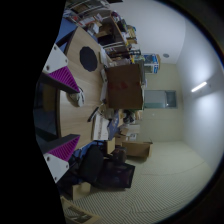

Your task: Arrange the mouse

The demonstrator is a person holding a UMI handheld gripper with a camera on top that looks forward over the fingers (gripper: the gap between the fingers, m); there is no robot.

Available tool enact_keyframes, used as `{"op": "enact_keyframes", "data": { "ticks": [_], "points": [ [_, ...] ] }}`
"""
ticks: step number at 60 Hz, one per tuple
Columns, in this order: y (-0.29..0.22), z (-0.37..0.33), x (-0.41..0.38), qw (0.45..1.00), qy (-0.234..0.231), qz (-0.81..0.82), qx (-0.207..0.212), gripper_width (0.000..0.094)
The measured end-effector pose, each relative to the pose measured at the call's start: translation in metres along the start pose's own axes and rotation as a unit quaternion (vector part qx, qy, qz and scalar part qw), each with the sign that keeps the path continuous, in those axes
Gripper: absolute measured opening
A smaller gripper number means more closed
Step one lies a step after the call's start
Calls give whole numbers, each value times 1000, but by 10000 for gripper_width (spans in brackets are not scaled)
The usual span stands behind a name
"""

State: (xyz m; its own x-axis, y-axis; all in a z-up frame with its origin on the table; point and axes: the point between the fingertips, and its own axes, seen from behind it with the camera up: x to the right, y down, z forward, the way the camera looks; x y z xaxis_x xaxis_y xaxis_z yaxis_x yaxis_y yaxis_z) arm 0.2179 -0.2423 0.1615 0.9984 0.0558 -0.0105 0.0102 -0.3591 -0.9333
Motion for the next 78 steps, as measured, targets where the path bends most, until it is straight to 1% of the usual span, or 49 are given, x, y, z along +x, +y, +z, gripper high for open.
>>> {"op": "enact_keyframes", "data": {
  "ticks": [7,15,19,34,40,44,49,54,56,68,78],
  "points": [
    [5,12,12,1000,-11,9,-9,846],
    [25,25,4,1000,-17,9,-23,839],
    [37,34,1,999,-28,11,-32,840],
    [93,97,-59,996,-72,11,-57,841],
    [98,130,-87,994,-95,10,-61,836],
    [102,150,-102,992,-104,18,-71,839],
    [105,169,-110,992,-99,21,-80,840],
    [109,188,-106,993,-76,20,-88,844],
    [105,194,-104,994,-69,16,-83,840],
    [99,229,-99,995,-29,-9,-91,841],
    [89,256,-107,996,-19,-4,-92,843]
  ]
}}
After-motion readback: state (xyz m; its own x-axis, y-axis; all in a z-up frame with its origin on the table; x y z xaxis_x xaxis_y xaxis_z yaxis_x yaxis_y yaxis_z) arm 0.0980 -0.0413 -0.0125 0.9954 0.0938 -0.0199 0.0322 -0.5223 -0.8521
